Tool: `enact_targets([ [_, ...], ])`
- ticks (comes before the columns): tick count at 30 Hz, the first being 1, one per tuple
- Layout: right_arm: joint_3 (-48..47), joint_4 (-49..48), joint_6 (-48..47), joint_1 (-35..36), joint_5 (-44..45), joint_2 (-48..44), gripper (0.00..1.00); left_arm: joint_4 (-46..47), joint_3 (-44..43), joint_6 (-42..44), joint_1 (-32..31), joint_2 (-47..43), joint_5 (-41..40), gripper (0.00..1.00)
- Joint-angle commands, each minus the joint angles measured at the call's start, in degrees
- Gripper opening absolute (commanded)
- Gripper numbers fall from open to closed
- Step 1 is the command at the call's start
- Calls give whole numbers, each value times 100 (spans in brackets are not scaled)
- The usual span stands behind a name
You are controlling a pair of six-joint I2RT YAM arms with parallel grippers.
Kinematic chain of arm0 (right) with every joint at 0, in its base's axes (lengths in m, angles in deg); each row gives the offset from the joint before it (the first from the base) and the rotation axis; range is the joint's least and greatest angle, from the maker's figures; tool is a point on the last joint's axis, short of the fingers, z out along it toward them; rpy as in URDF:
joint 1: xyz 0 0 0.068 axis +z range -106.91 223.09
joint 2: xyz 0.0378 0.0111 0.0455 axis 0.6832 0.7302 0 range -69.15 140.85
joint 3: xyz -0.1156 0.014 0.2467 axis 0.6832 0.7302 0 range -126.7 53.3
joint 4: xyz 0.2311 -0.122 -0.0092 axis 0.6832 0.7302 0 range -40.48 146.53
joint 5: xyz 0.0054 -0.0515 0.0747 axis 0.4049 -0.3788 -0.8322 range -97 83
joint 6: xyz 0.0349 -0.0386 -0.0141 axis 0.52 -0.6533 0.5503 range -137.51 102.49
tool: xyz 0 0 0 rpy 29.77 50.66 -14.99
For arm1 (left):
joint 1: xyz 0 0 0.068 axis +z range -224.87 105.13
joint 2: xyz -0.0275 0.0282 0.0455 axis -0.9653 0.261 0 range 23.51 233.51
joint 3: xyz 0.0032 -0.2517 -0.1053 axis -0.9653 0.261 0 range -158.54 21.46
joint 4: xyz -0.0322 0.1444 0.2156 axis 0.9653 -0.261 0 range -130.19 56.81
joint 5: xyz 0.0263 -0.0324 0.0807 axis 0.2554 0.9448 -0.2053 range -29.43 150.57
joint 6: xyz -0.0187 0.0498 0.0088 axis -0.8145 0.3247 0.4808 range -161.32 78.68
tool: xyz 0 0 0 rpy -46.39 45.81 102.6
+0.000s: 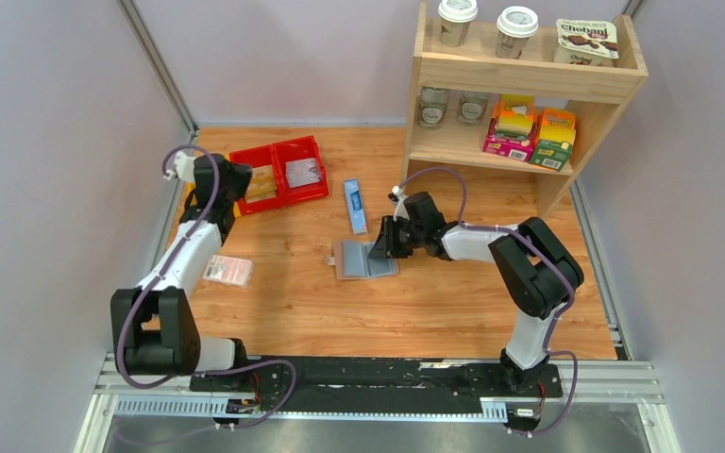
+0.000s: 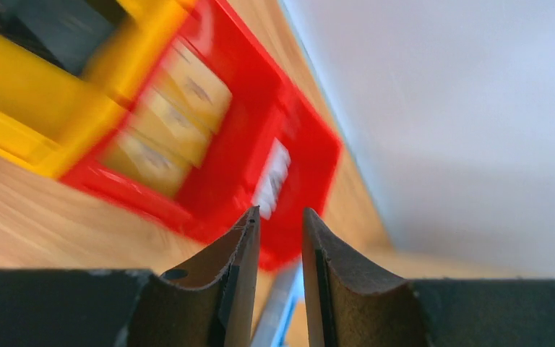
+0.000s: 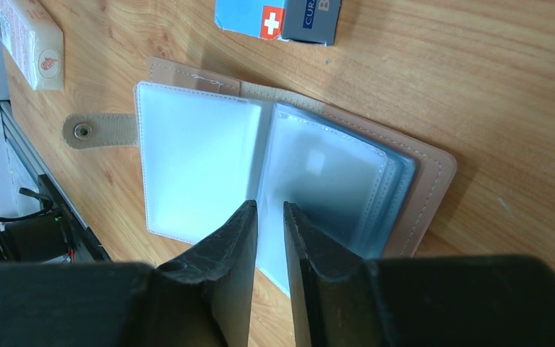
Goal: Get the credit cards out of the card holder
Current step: Remove the credit card from the card holder.
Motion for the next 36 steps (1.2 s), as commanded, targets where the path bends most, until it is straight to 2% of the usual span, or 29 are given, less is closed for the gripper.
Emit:
enact_targets([
  [1,-136,426,-288,-48,291,-218,28,-446,-38,2047,-821,-484,1252,34],
  [5,-285,724,-393,-21,404,-403,32,-674,-11,2803,-1612,-739,1955,33],
  [8,-382,944,-472,14,519,-534,34,-736,16,3078,-2184,-784,2193,32],
  [14,-435,1410,-534,49,1115,-947,37,-490,-19,3535,-3309,-240,2633,31],
  [18,-540,1814,-639,49,1547,-1115,41,-463,-133,3606,-3513,366,2852,29],
  [25,-751,2140,-718,128,1618,-1054,47,-340,95,3834,-3557,1210,2958,25],
  [27,-892,2289,-736,155,1662,-948,47,-129,226,3834,-3557,1351,2932,24],
  [36,-1077,2544,-727,339,1776,-641,47,-454,569,3746,-3610,1537,2510,23],
])
